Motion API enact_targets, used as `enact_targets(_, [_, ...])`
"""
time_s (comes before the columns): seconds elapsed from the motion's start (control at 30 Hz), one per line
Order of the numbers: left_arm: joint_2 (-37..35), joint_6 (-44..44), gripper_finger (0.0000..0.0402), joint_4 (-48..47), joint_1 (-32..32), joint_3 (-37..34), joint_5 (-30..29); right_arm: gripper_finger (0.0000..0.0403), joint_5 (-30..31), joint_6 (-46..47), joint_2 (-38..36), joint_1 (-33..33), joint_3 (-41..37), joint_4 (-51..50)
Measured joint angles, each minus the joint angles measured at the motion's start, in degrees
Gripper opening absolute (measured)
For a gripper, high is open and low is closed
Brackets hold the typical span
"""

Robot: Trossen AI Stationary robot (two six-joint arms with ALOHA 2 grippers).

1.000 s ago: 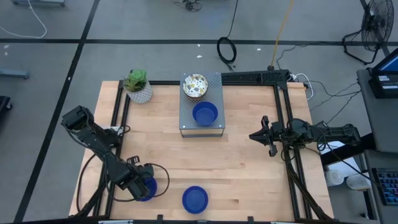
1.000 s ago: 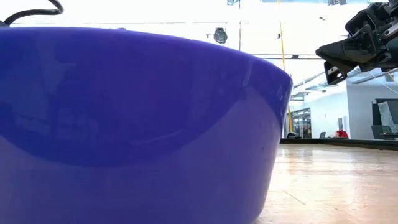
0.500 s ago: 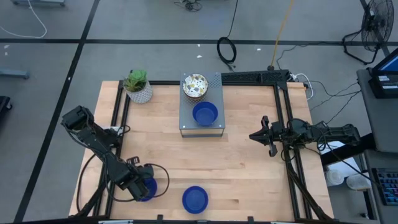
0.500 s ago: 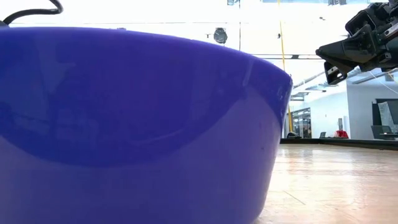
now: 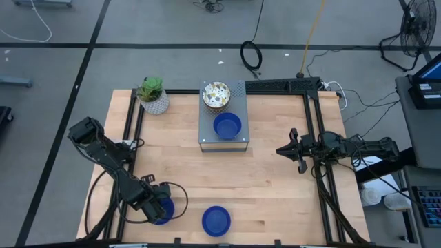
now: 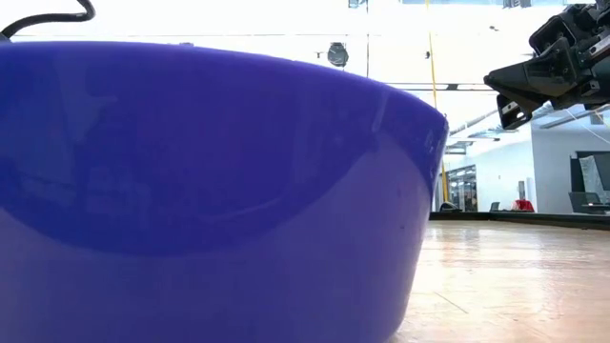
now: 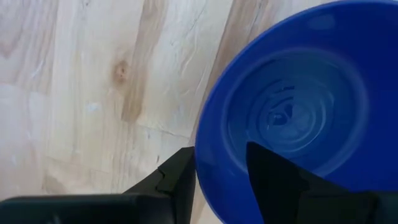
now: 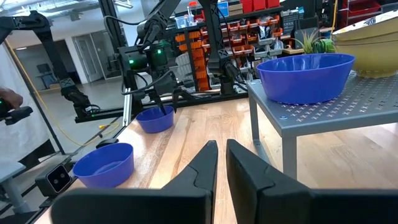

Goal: Pick & Place Mini bowls
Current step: Stack the left blue bowl on the blue bowl on the shelf

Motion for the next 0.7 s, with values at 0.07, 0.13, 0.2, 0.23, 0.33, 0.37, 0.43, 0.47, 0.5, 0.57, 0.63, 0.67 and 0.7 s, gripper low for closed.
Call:
enact_targets(0.07, [-0.02, 0.01, 0.0145, -0.05, 0.28, 0.0, -0.01, 0.002, 0.0, -0.01, 0.0, 0.0, 0.01, 0.01])
enact_targets(0.13, [-0.54, 0.01, 0.0145, -0.08, 0.56, 0.0, -0.23, 0.002, 0.0, -0.01, -0.02, 0.02, 0.02, 0.0])
enact_targets(0.2, [-1.62, -0.09, 0.0145, 0.02, 0.94, 0.02, -1.19, 0.002, 0.0, 0.0, 0.0, 0.0, 0.0, 0.0])
enact_targets(0.23, [-2.23, -0.43, 0.0145, 0.0, 0.95, 0.02, -1.68, 0.002, -0.01, -0.01, 0.0, 0.01, 0.02, 0.01])
enact_targets(0.33, [-3.91, -1.56, 0.0145, -0.14, 0.94, 0.04, -2.55, 0.002, 0.0, 0.0, -0.01, 0.02, 0.01, 0.02])
enact_targets(0.37, [-4.17, -1.98, 0.0145, -0.15, 0.88, 0.05, -2.71, 0.002, 0.0, -0.01, 0.0, 0.01, 0.01, 0.0])
enact_targets(0.43, [-4.15, -2.36, 0.0145, -0.18, 0.68, 0.07, -2.86, 0.002, 0.0, -0.01, 0.0, 0.0, 0.0, 0.0])
enact_targets(0.47, [-4.11, -2.32, 0.0145, -0.21, 0.49, 0.01, -2.88, 0.002, 0.0, -0.01, 0.0, 0.0, 0.02, 0.0])
enact_targets(0.5, [-4.13, -2.31, 0.0145, -0.12, 0.28, -0.13, -3.05, 0.002, 0.0, -0.01, 0.0, 0.02, 0.0, 0.0])
enact_targets(0.57, [-4.11, -2.49, 0.0145, 0.32, 0.21, -0.65, -3.25, 0.002, 0.0, -0.01, 0.0, 0.02, 0.01, 0.01])
enact_targets(0.63, [-4.11, -3.06, 0.0145, 0.42, 0.2, -0.93, -4.19, 0.002, 0.0, 0.0, -0.02, 0.02, 0.02, 0.01])
enact_targets(0.67, [-4.11, -3.38, 0.0145, 0.5, 0.12, -1.07, -4.56, 0.002, 0.0, -0.01, 0.0, 0.02, 0.0, 0.0])
enact_targets(0.7, [-4.11, -3.53, 0.0145, 0.64, 0.01, -1.27, -4.55, 0.002, -0.02, -0.01, -0.02, 0.0, 0.02, 0.0])
